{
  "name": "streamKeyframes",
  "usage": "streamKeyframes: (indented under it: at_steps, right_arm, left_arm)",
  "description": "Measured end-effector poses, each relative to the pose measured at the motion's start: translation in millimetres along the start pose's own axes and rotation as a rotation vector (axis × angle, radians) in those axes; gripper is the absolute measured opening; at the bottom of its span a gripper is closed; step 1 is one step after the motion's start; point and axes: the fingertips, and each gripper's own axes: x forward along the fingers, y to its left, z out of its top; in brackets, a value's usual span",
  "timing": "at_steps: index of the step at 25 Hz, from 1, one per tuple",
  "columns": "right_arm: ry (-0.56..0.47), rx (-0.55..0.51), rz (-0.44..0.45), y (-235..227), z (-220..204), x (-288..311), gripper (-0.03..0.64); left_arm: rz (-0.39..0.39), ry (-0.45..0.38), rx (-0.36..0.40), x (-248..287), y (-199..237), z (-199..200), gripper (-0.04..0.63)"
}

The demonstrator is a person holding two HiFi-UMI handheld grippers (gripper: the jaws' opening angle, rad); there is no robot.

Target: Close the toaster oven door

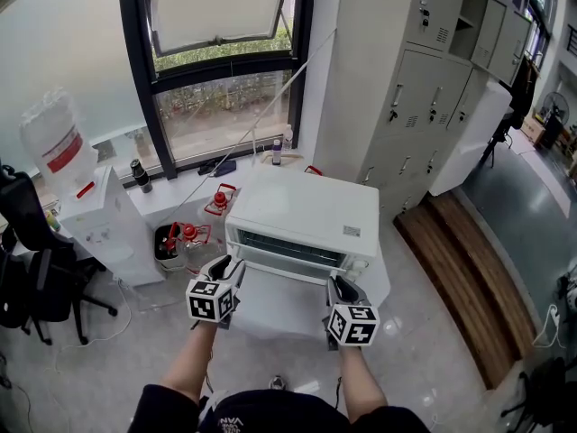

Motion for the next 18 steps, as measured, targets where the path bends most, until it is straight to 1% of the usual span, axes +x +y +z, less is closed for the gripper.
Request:
streamKeyframes:
  at_steps: [18]
  right_arm:
    - [-0.004, 0.01, -0.012, -10.9, 20.8, 18.5, 0.071]
  left_arm:
    - [-0.003, -0.022, 0.008, 19.6, 2.9, 20.3, 0.158]
